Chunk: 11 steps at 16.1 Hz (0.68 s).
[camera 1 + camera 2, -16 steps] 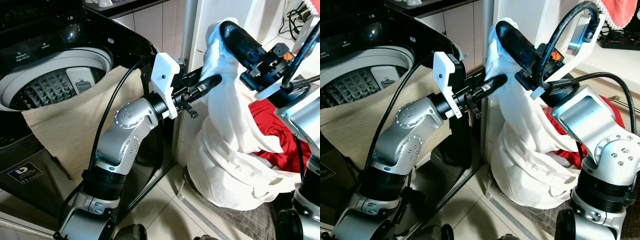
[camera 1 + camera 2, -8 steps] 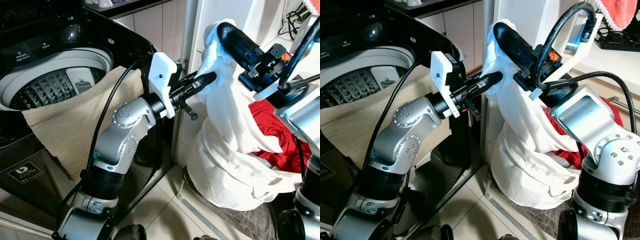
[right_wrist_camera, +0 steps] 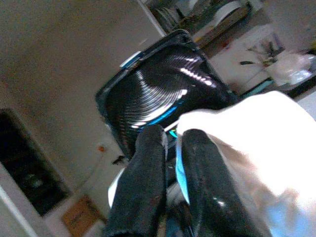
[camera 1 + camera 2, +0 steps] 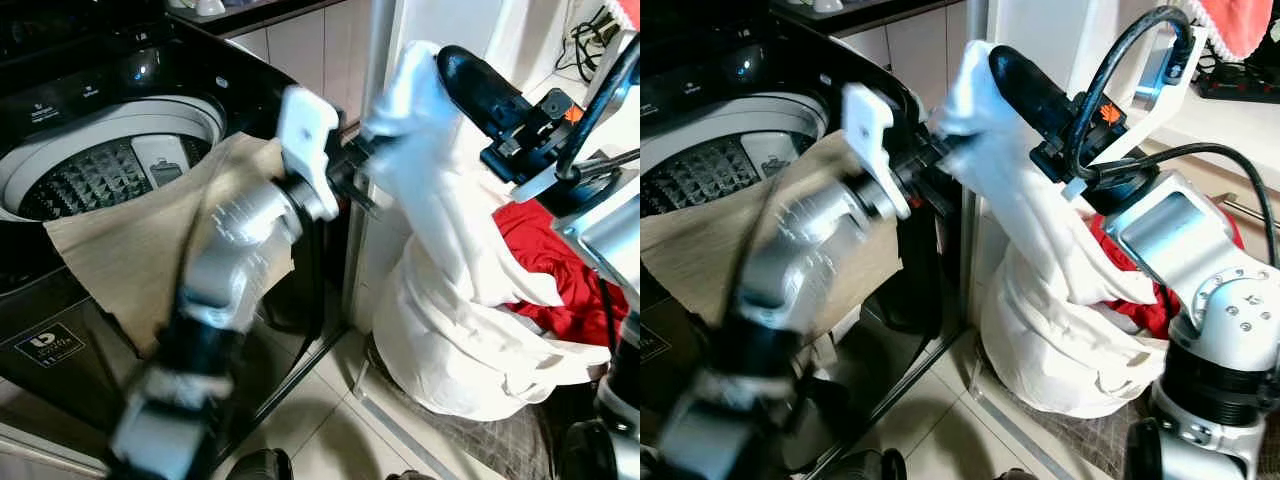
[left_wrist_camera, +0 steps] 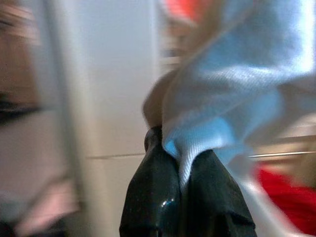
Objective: Clothes washing
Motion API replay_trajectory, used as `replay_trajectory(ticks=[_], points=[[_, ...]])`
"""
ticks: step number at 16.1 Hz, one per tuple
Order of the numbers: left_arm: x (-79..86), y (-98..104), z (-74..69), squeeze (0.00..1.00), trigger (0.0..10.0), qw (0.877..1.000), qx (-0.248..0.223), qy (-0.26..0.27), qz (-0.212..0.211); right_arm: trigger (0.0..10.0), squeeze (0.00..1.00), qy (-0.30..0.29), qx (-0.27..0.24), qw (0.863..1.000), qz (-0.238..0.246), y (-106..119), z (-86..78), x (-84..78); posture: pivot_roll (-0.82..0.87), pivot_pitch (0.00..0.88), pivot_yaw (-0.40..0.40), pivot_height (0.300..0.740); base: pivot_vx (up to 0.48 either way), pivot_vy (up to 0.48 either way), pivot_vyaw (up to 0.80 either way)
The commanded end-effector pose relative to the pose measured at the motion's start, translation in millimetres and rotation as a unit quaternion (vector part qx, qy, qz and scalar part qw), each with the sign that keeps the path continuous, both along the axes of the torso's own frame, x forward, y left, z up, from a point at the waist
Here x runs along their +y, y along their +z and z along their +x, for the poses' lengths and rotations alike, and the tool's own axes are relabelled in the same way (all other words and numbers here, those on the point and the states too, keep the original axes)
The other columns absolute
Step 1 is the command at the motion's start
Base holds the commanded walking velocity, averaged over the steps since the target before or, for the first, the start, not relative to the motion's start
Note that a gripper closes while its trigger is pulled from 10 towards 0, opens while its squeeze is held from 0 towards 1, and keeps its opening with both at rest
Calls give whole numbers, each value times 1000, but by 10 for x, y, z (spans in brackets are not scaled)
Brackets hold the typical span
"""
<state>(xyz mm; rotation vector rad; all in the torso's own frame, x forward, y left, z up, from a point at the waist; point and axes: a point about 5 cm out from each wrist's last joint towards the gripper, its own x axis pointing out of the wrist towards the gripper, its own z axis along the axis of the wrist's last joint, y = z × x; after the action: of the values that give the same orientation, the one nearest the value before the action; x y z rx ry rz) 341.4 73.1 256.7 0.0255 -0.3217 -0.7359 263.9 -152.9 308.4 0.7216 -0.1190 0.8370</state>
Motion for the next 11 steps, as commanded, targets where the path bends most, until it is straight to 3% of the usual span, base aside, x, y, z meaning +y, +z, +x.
replay_trajectory(ticks=[1,2,3,4,5,6,7,9,10,11], points=[[230,197,70,0,0,997,-41,64,-16,10000,867,-5,-10,1000,-16,4,-40,3,-152,17,43,740,0,0,0],[400,320,139,0,0,992,-65,109,-7,10000,0,-11,-9,1000,-26,-11,-37,-4,-151,17,43,740,0,0,0],[774,650,233,0,0,970,-134,200,27,10000,0,-19,-11,999,-42,-35,-39,-13,-148,15,42,740,0,0,0],[846,727,243,0,0,964,-150,217,38,10000,0,-20,-11,999,-45,-39,-40,-14,-148,15,42,740,0,0,0],[1087,1061,252,0,0,937,-209,274,54,10000,0,-20,-13,998,-54,-49,-44,-11,-144,12,40,740,0,0,0],[1289,1448,198,0,0,903,-274,325,66,10000,0,-17,-14,998,-59,-54,-47,-3,-141,12,39,740,0,0,0],[1409,1750,115,0,0,873,-326,358,64,10000,0,-16,-16,998,-64,-58,-50,5,-141,12,39,740,0,0,0],[1550,1963,33,0,0,829,-379,407,65,10000,0,-15,-19,997,-69,-74,-47,28,-136,7,45,740,0,0,0],[1586,1959,41,0,0,821,-379,421,71,10000,0,-15,-19,997,-71,-80,-48,36,-136,7,45,740,0,0,0],[1640,1824,157,0,0,829,-339,435,93,10000,0,-14,-21,997,-78,-95,-53,53,-139,5,49,740,0,0,0]])
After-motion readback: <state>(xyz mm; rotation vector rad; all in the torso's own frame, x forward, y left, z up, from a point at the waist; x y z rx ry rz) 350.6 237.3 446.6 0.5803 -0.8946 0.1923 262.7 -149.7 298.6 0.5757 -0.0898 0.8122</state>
